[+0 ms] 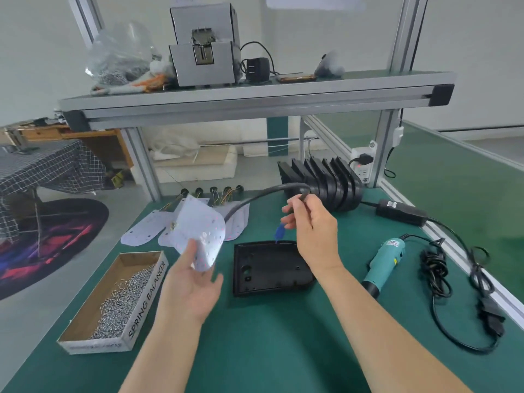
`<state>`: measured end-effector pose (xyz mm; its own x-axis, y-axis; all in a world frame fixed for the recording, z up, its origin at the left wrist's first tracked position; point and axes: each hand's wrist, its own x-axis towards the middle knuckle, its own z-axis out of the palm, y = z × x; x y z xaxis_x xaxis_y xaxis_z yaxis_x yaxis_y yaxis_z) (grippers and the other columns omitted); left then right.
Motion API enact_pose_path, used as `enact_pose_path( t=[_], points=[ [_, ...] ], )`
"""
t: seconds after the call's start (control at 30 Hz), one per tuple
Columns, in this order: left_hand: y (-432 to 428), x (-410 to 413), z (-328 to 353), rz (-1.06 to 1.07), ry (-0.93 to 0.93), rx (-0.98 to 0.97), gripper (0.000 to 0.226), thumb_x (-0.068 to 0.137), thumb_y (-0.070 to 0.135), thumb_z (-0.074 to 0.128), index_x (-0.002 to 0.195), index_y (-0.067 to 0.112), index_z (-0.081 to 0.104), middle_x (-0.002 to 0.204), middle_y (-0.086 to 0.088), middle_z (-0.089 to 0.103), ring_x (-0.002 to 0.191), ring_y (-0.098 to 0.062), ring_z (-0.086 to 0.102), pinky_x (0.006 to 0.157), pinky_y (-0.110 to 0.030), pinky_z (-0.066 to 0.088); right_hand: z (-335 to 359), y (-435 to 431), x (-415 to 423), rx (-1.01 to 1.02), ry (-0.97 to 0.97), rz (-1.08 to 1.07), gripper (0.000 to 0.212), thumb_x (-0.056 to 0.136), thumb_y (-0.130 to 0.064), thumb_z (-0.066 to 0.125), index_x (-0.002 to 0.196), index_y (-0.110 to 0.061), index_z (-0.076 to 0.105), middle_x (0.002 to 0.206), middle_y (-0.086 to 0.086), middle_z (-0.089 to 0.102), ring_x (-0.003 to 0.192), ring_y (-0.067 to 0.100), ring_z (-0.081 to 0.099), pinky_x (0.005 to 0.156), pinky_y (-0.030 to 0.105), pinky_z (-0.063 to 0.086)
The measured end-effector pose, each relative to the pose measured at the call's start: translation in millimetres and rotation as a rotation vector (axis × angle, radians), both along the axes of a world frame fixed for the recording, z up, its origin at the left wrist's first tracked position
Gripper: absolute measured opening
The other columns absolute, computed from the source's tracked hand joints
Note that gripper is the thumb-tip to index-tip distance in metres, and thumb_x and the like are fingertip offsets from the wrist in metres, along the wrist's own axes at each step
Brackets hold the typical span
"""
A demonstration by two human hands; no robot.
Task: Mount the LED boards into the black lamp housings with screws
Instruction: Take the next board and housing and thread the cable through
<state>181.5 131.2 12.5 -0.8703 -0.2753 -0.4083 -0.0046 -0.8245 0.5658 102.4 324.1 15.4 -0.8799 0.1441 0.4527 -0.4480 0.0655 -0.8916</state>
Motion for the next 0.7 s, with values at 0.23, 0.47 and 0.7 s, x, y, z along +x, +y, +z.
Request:
enact_pose_path(
  t=[0.23,0.47,0.7],
  points=[
    [7,15,-34,-0.112,-0.129,0.174,0.007,0.095,0.033,0.061,0.098,0.027,0.062,0.137,-0.019,0.058,0.124,-0.038,0.053,0.112,-0.066,0.022,-32,-22,-10,-0.090,-0.256,0.181,0.024,0.105,-0.008,0.044,0.089,-0.008,0.061,0.085,0.008,0.073,0.073,0.020,0.075,0.076,0.033,0.061],
    [9,17,-37,-0.128,-0.038,0.272,0.017,0.102,0.027,0.053,0.112,0.014,0.057,0.133,-0.033,0.056,0.125,-0.056,0.050,0.103,-0.078,0.028,-44,-39,-4,0.036,-0.362,0.354,0.025,0.106,-0.005,0.043,0.095,0.003,0.065,0.093,0.014,0.072,0.084,0.026,0.073,0.083,0.037,0.061],
    [14,11,-30,-0.096,-0.040,0.268,0.023,0.100,0.028,0.056,0.110,0.007,0.057,0.107,-0.037,0.067,0.103,-0.057,0.064,0.070,-0.072,0.053,-23,-31,-13,0.721,-0.130,0.328,0.019,0.099,-0.015,0.056,0.094,-0.009,0.073,0.103,0.003,0.072,0.098,0.022,0.066,0.090,0.037,0.052]
  ],
)
